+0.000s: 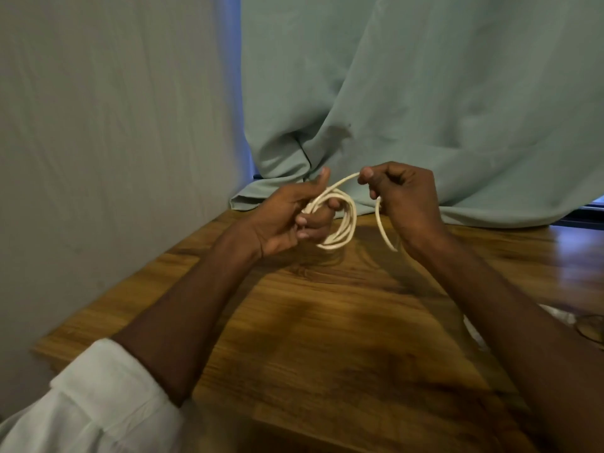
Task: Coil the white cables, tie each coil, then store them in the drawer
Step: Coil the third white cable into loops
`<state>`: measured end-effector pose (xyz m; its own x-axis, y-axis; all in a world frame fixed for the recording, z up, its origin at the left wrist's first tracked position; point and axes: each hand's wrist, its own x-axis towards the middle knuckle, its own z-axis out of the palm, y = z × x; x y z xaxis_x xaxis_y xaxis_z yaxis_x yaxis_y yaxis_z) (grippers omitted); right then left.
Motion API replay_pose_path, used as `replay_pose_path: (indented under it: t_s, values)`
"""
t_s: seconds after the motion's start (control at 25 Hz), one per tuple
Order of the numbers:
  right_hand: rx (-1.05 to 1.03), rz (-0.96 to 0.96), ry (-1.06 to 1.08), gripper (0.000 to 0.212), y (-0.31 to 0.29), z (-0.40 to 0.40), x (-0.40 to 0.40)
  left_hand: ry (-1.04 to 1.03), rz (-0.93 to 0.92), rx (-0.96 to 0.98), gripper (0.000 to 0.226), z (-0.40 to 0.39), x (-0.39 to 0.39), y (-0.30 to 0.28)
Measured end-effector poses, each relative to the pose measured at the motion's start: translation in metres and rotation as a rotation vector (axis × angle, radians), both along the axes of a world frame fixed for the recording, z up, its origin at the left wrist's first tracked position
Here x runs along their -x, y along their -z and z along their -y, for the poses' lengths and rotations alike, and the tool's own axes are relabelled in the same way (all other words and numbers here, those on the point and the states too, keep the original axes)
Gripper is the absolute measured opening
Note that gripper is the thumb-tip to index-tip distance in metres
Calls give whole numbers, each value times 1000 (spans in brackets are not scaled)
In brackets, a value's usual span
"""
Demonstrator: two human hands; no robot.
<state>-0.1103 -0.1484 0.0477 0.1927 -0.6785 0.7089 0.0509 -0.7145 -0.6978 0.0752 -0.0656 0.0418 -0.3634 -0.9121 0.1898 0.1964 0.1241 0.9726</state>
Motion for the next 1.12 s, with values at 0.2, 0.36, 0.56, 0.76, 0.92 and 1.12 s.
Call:
replay_pose_path:
  t_s: [0.2, 0.36, 0.56, 0.76, 0.92, 1.12]
  values:
    - [26, -438, 47, 11, 15, -7, -14, -166, -335, 97, 38, 3, -16, -9]
    - [-102, -744, 39, 32, 26, -32, -36, -432, -417, 112, 37, 10, -20, -8]
    - [-783, -602, -489, 18, 16, -56, -35, -748, -252, 155, 41, 16, -2, -1]
    - [-628, -562, -657, 25, 1, -64, -29, -852, 447, 203, 46, 10, -5, 7]
    - [-533, -180, -691, 23, -14, -47, -16, -424, 285, 83, 38, 5, -7, 14]
    - [-363, -123, -178, 22, 3, -18, -10, -119, 89, 0, 79, 8, 0, 7]
